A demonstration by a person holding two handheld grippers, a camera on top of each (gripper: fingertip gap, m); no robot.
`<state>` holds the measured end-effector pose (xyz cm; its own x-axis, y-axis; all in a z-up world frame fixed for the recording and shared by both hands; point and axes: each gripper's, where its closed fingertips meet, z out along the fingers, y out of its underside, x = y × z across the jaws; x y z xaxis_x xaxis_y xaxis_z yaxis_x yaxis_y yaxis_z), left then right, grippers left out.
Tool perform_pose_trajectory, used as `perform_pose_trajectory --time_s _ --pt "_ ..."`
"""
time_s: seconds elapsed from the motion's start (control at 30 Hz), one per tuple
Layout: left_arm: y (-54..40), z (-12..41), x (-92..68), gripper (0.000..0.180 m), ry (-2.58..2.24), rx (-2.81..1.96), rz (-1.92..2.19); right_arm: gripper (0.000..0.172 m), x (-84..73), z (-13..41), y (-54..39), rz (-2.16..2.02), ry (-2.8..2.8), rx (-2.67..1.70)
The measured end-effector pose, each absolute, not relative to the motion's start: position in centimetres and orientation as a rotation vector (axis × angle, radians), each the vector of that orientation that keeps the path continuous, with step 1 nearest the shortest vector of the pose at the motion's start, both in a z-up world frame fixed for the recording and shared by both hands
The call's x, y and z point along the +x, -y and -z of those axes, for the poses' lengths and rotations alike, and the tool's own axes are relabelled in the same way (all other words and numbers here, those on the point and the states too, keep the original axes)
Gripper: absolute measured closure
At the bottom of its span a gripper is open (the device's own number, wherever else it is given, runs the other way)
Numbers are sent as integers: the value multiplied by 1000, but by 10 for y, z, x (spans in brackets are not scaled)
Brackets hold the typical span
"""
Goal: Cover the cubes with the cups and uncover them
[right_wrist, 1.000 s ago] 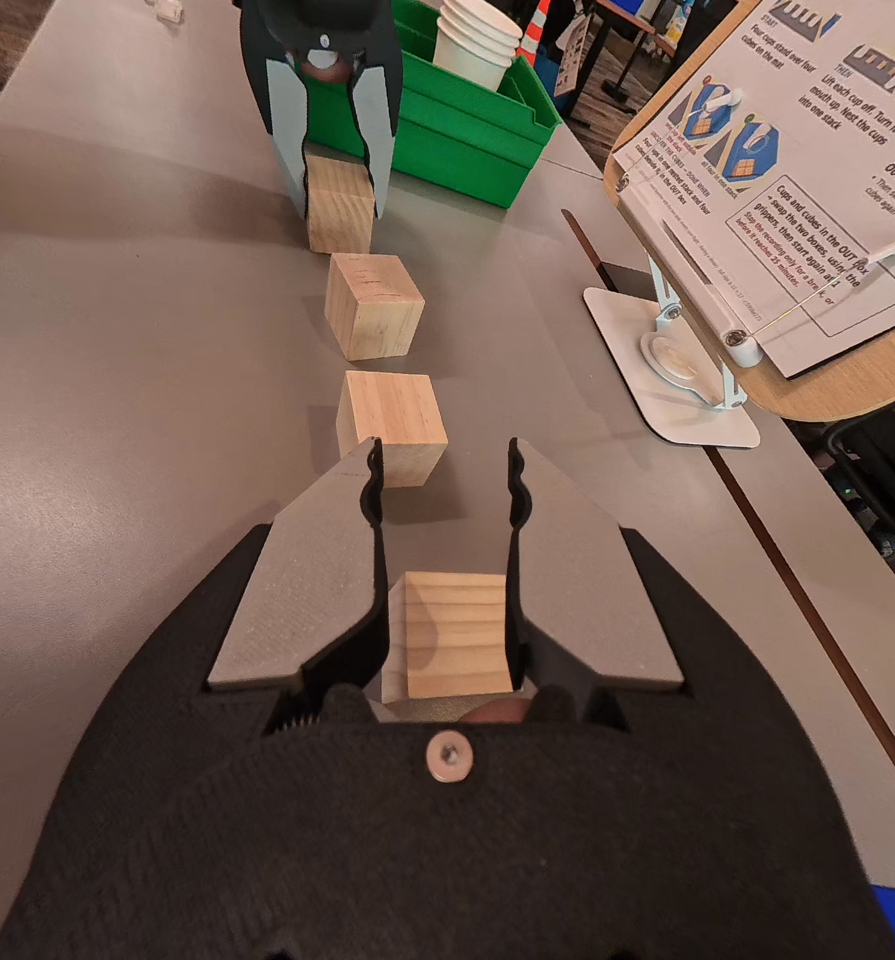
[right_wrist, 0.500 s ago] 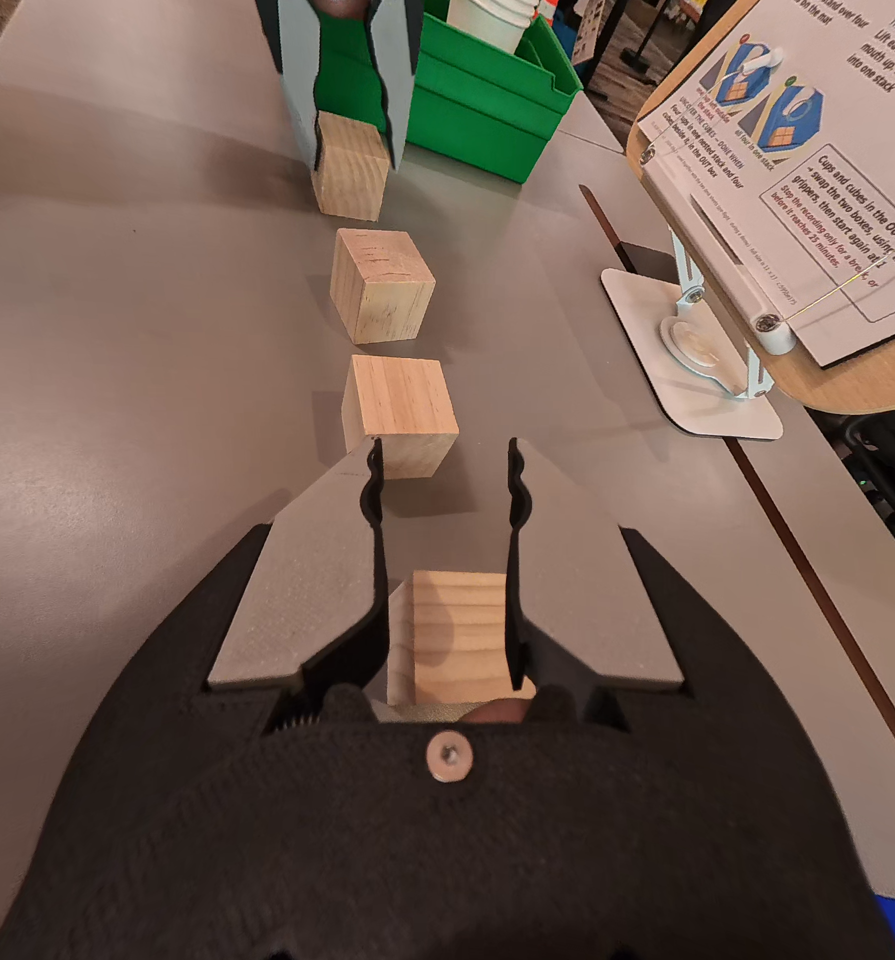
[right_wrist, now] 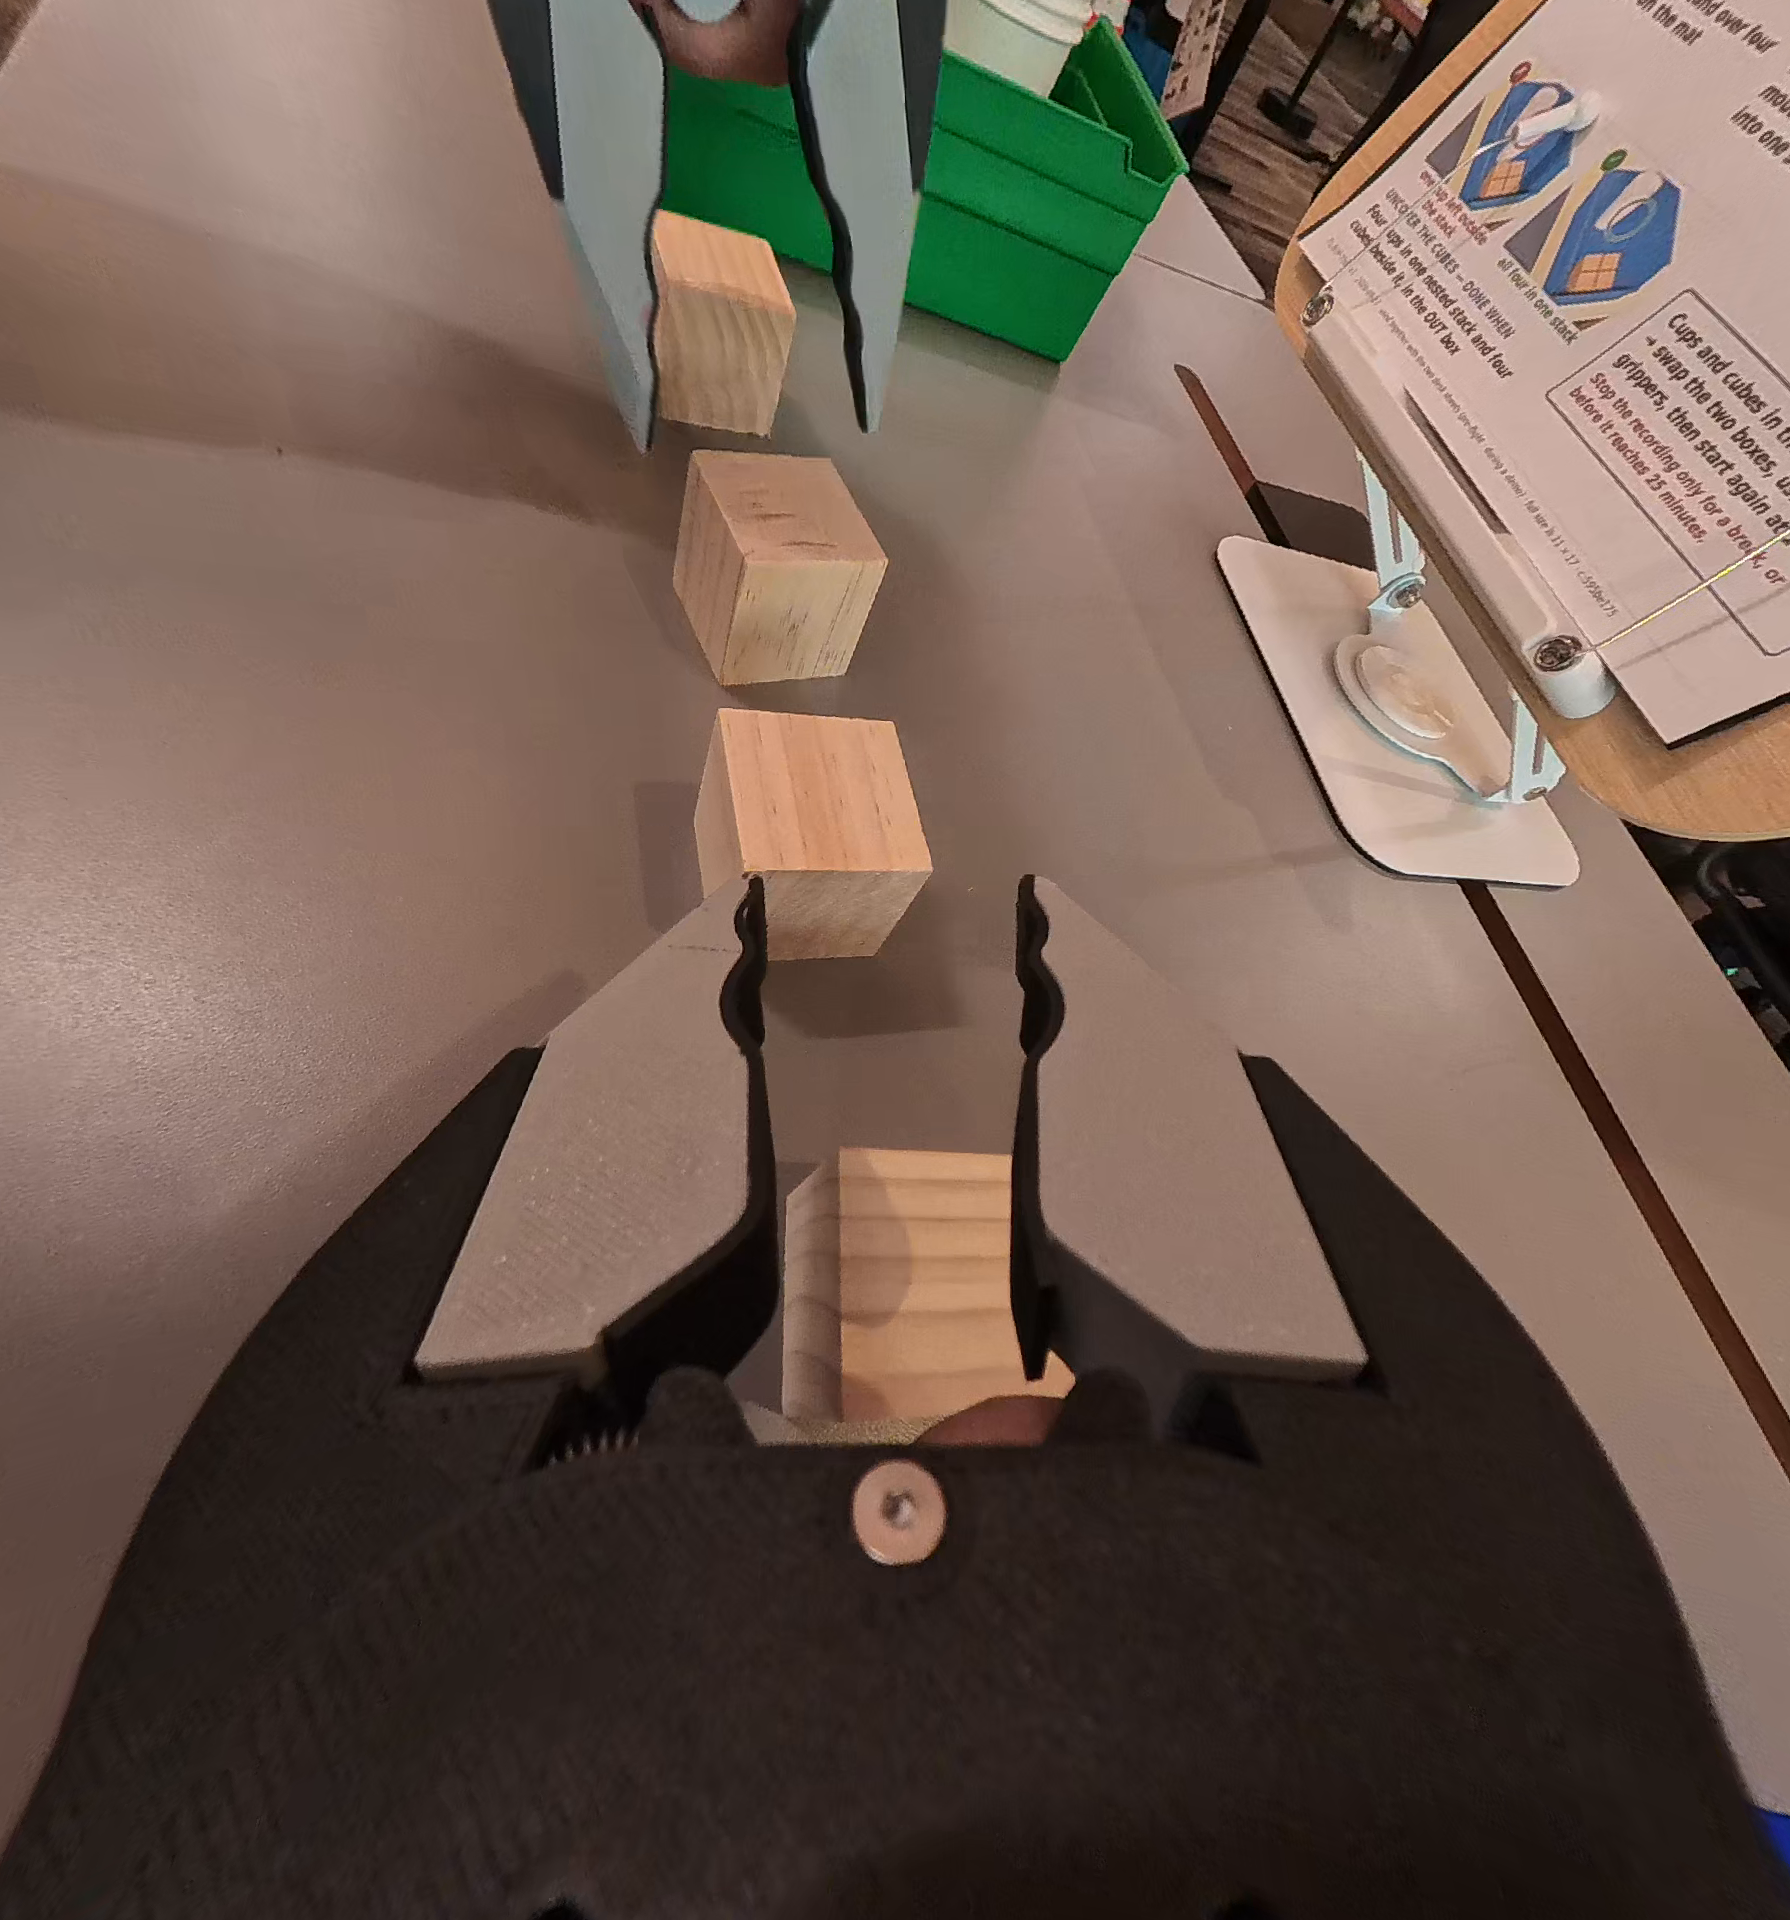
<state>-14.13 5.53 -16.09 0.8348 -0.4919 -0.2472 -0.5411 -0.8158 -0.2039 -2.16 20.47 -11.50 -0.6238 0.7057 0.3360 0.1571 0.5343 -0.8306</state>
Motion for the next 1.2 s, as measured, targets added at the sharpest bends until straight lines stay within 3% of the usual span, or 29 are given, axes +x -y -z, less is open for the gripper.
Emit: perform_pose_trajectory --time_s 0.53,0.73,0.97,1.2 --pt "-47 184 -147 119 -1092 -2848 -335 126 -20 112 -204 -1046 2096 -683" --pt "-49 178 -150 110 -1014 -2819 -361 125 -20 112 -203 -1048 2098 -683" --pt "-101 141 -105 114 -918 -2576 -226 123 -19 110 -207 -1054 2095 -706" --pt "-160 171 -58 118 -944 -2601 -237 118 -18 124 -227 -968 2150 -841"
